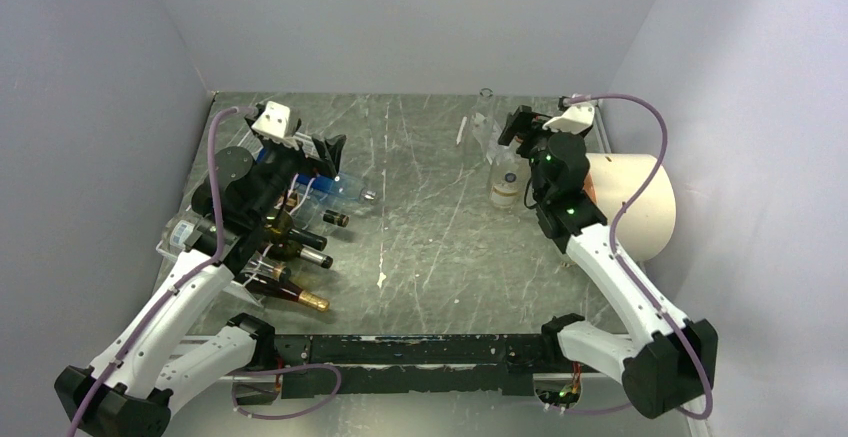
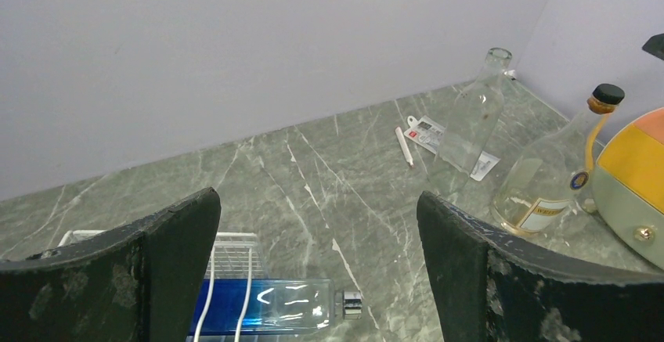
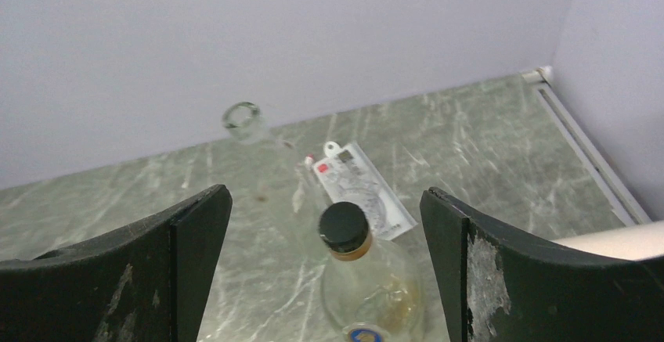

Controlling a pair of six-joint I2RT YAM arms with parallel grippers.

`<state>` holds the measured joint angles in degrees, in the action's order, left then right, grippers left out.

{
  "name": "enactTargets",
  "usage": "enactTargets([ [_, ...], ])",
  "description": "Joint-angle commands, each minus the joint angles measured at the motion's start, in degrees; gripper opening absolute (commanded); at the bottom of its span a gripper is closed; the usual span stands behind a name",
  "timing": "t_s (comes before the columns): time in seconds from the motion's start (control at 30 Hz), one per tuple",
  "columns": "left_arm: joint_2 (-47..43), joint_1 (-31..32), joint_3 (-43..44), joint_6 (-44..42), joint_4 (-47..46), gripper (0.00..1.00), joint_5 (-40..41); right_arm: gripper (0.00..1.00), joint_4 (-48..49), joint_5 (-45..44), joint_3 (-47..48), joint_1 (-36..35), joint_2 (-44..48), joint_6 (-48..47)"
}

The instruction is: Take the wine bottle off the wine rack

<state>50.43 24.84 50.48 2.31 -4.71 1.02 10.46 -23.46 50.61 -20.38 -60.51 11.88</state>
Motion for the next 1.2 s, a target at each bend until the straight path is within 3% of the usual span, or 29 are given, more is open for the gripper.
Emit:
enactTargets([
  [0.0, -2.13, -0.57, 0.37, -0.37, -1.14, 0.99, 0.74, 0.99, -8.52, 8.68, 4.33, -1.81, 2.54, 0.74],
  [0.17, -3.65, -0.9, -0.2, -0.93, -1.52, 0.99, 2.22, 1.0, -9.86, 15.24, 4.76, -7.4, 3.5, 2.53],
  [0.33, -4.49, -1.76, -0.02, -1.08, -1.05, 0.99, 3.69, 1.0, -7.25, 23.5, 5.59, -16.64, -2.36, 3.45],
  [0.47, -7.82, -1.89, -2.13, -0.9, -3.19, 0.99, 5.89, 1.0, -3.46, 38.76, 8.04, -19.13, -11.23, 5.12],
  [0.7, -10.55, -1.99, -3.23, -1.25, -4.34, 0.97, 8.64, 1.0, -6.95, 56.21, 21.02, -24.22, -32.38, 10.18],
  [0.83, -10.33, -2.09, -2.89, -1.33, -4.02, 0.96, 7.9, 1.0, -9.97, 57.15, 26.96, -27.93, -39.83, 9.83],
  [1.03, -8.97, -2.23, -2.34, -1.13, -3.57, 0.96, 6.94, 1.0, -6.36, 61.7, 29.83, -31.5, -44.58, 12.44],
  [1.17, -8.23, -2.55, -2.32, -0.82, -3.65, 1.0, 5.72, 0.99, -10.28, 59.03, 33.86, -33.5, -48.52, 10.74],
])
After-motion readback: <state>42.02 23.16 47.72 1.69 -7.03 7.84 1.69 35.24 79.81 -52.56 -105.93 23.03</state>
